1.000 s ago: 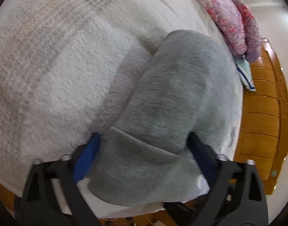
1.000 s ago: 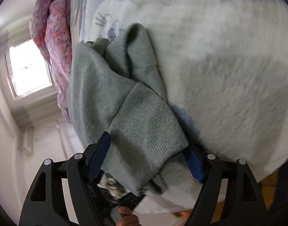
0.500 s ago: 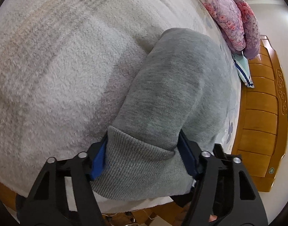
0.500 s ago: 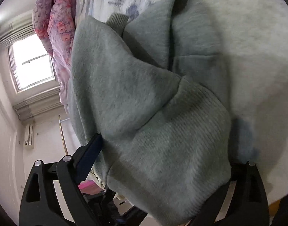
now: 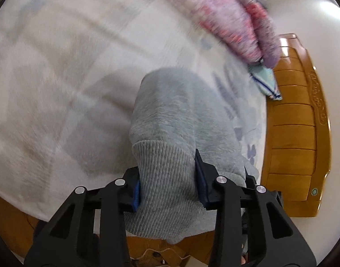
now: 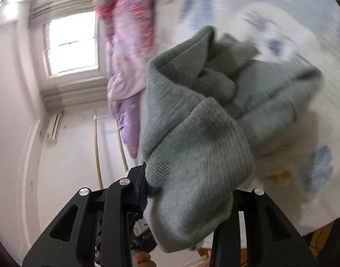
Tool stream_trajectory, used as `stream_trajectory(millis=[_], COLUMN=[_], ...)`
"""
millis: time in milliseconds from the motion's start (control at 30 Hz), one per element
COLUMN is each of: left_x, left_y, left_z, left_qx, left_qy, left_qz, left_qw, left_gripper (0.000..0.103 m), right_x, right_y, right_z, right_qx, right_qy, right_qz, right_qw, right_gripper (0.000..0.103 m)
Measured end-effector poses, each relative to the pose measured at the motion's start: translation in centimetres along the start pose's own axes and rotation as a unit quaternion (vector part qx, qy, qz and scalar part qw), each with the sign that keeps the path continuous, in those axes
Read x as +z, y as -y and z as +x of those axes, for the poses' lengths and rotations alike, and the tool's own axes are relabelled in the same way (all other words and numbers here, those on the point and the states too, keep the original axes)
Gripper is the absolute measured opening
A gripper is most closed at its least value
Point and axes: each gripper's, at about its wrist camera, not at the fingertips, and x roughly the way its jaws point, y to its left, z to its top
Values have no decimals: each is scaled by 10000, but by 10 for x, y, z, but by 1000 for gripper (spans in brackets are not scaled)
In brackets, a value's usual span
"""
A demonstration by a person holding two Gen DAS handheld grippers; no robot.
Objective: Fold large clothes
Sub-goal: 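Lift the folded grey hoodie off the bed with both grippers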
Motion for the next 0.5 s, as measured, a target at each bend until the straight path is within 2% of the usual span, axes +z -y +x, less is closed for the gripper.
stream_trajectory(millis=[67, 200, 300, 367, 500], left_x=[7, 21, 30, 34, 50], left_y=[10, 29, 25, 19, -2], left_z=[-24, -100, -159, -195, -250], left_qx=[7, 35, -63, 0, 73], left_qy=[113, 571, 917, 1191, 1569], left_qz=[75, 258, 156, 154, -46], left_qw=[9999, 9980, 9956, 9928, 9876], left_gripper=[38, 38, 38, 38, 38], right_x=[-6, -23, -40, -55, -84], right_y=[-32, -99, -155, -191, -229], right_z=[2, 16, 36, 56, 102], right_qx=[137, 297, 375, 408, 459], right_qy=[-197, -548, -862, -1094, -1487], right_qz=[-174, -566, -1003, -1298, -1572], right_qw=[9996, 9965, 9905, 9847, 9752], right_gripper=[32, 31, 31, 31, 31])
